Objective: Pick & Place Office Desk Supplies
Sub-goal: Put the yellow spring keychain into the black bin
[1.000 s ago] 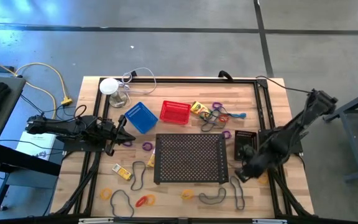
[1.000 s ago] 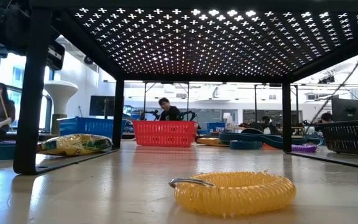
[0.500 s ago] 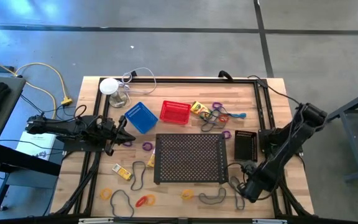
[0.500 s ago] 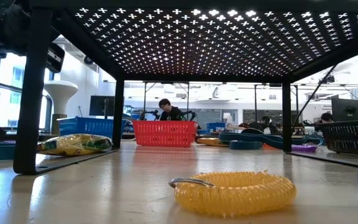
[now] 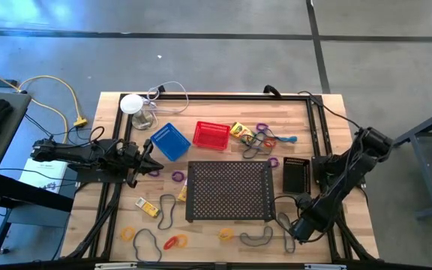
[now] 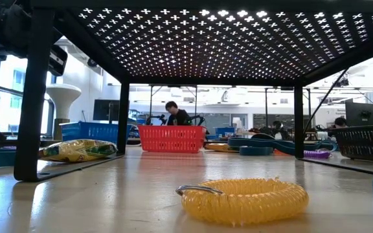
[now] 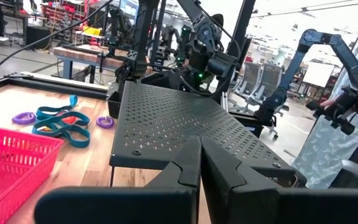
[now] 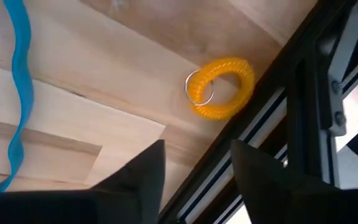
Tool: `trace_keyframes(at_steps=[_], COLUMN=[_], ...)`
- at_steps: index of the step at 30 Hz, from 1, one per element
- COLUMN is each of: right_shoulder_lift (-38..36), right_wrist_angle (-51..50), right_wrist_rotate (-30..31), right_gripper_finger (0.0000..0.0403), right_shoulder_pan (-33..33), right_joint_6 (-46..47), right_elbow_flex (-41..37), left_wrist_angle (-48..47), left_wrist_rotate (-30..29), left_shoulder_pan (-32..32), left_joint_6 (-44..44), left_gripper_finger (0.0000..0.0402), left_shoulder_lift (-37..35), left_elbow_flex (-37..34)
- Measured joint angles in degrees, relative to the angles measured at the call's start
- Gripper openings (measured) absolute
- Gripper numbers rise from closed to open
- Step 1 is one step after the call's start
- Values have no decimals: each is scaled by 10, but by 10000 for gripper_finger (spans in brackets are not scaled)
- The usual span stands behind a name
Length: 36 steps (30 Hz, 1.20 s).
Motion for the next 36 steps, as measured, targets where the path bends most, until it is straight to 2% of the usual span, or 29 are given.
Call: trace_keyframes(at_steps=[4,8,16,21,30,36], right_shoulder_lift=[18,37,59,67,67,63], right_wrist_angle=[0,-8,0,8,43,114], right_wrist_rotate=[9,-15,-11,-11,-22,-40], right_gripper_finger=[218,230,214,206,205,205], right_shoulder_pan=[0,-3,-7,-4,-4,-3], right_joint_6=[-29,-71,-87,-87,-92,-93], right_elbow_flex=[0,0,-1,-4,-51,-92], left_wrist_angle=[0,0,0,0,0,0], left_wrist_rotate=[0,0,0,0,0,0], left_shoulder_pan=[0,0,0,0,0,0], left_joint_6=[0,0,-17,7,9,6], left_gripper_finger=[0,0,0,0,0,0], left_shoulder_lift=[0,0,0,0,0,0], left_elbow_flex=[0,0,0,0,0,0])
